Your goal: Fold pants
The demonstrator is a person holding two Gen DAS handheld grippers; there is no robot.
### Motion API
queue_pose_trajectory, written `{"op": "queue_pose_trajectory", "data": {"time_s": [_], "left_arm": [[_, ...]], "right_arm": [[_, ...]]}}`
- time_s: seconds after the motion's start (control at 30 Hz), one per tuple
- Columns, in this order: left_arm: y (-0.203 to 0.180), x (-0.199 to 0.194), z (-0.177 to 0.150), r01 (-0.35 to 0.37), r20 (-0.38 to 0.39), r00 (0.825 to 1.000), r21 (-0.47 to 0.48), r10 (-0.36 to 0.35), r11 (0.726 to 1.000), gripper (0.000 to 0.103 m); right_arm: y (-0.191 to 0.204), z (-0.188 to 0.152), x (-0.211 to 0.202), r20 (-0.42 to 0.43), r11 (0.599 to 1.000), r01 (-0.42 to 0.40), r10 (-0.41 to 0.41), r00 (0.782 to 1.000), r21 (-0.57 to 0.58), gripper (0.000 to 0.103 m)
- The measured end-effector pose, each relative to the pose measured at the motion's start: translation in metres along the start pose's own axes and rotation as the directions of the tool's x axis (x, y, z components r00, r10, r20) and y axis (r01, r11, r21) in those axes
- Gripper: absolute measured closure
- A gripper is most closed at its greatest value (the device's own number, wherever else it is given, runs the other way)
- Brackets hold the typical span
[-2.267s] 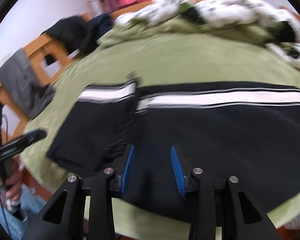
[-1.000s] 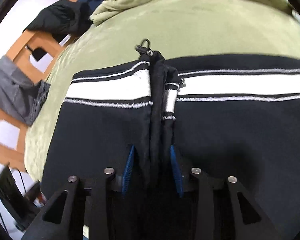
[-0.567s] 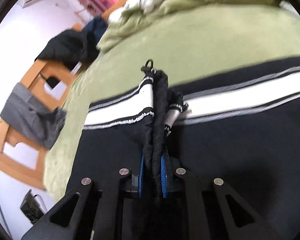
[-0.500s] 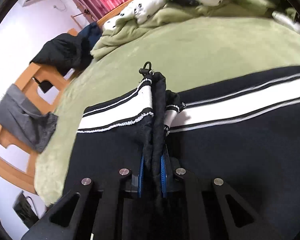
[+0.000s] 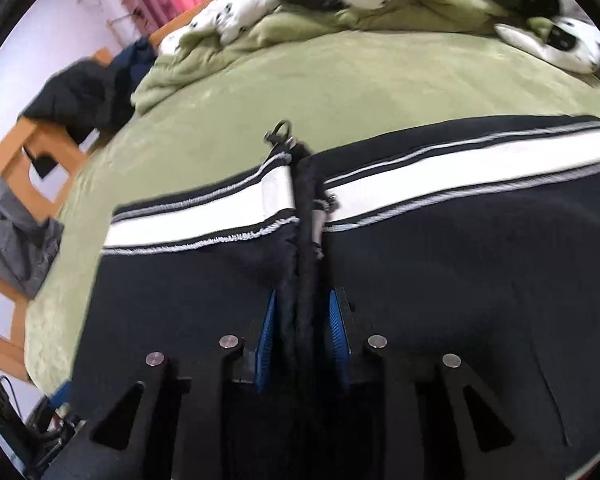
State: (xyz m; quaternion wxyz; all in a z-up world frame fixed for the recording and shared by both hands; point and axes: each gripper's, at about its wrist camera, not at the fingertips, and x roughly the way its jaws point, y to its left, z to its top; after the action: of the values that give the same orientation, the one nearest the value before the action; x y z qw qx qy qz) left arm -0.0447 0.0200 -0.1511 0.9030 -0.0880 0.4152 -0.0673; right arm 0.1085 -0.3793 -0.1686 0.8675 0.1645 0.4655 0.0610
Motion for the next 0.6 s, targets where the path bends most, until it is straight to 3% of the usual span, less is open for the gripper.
{"op": "queue_pose_trajectory", "data": {"time_s": [0.1, 0.23, 0.3, 0.4, 0.47, 0.6], "left_arm": [[-0.004, -0.016, 0.007, 0.033, 0.032, 0.999, -0.007, -0.032, 0.999, 0.034], [-0.027, -0.002, 0.042, 0.018, 0.045, 0.999, 0.034, -0.020, 0.999, 0.034], [-0.036, 0.015, 0.052, 0.026, 0.038, 0.999, 0.032, -0.027, 0.999, 0.034], [-0.045, 0.050, 0.043, 0.004, -0.039, 0.999, 0.019, -0.003, 1.000, 0.034], [-0.046, 0.072, 0.022, -0.010, -0.111, 0.994, 0.012, 0.012, 1.000, 0.034], [-0.054, 0.059, 0.004, -0.048, -0.067, 0.996, 0.061, 0.052, 0.997, 0.034]], "right_arm": [[-0.008, -0.012, -0.044, 0.127, 0.999, -0.017, 0.012, 0.992, 0.033, 0.078], [-0.001, -0.031, -0.076, 0.194, 0.998, 0.025, -0.014, 0.981, -0.055, 0.078], [0.008, -0.044, -0.074, 0.173, 0.995, 0.030, -0.014, 0.985, -0.094, 0.078], [0.017, -0.064, -0.053, 0.083, 0.988, 0.038, -0.026, 0.996, -0.146, 0.079], [0.017, -0.080, -0.038, 0.005, 0.974, 0.098, -0.099, 0.995, -0.206, 0.079], [0.015, -0.092, -0.047, 0.043, 0.974, 0.108, -0.101, 0.994, -0.201, 0.078]]}}
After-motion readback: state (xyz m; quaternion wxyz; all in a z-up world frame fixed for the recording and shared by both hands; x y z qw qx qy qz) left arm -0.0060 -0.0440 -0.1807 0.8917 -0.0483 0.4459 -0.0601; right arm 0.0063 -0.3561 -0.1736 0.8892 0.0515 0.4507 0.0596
